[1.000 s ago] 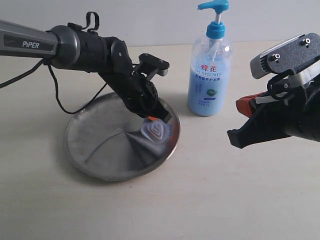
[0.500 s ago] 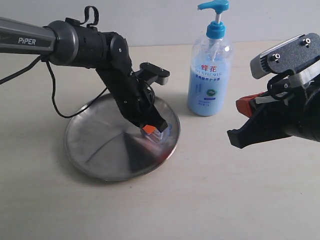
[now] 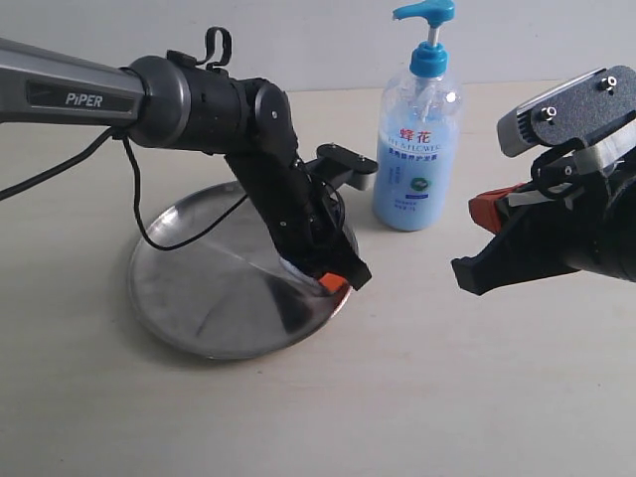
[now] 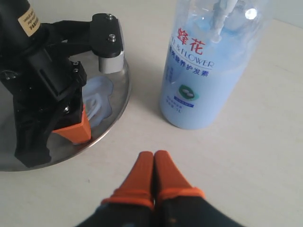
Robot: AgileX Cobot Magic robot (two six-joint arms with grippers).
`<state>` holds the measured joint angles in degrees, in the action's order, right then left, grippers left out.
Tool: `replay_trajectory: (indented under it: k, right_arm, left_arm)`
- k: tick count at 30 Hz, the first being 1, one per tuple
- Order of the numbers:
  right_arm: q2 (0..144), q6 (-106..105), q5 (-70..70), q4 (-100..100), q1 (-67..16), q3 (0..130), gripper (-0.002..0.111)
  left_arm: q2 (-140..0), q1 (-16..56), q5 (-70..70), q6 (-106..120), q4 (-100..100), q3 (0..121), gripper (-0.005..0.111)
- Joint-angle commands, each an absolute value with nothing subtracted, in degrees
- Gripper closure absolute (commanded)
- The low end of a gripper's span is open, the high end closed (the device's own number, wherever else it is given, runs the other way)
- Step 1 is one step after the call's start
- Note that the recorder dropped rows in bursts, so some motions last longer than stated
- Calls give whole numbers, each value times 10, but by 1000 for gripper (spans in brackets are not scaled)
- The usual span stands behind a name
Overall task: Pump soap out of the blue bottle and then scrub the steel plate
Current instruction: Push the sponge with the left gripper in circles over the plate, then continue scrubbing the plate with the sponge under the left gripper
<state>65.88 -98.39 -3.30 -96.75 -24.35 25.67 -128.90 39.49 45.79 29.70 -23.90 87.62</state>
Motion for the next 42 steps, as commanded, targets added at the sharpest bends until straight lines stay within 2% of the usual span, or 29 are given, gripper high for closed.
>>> replay_trajectory:
  k: [1,11,34,42]
  right_arm:
    - [655,-989,-28,-964,-243,255,108]
    - [655,-989,-28,-964,-243,255,108]
    - [655,-989,-28,-964,-243,255,108]
    - [655,-989,-28,-964,-243,255,108]
  left_arm:
    - [-1316,399,417,296,-216,861,107]
    - [-1316,399,356,233,-127,861,107]
    - [-1309,399,444,155,20,861,107]
    - [-1309,399,409,94,67,861,107]
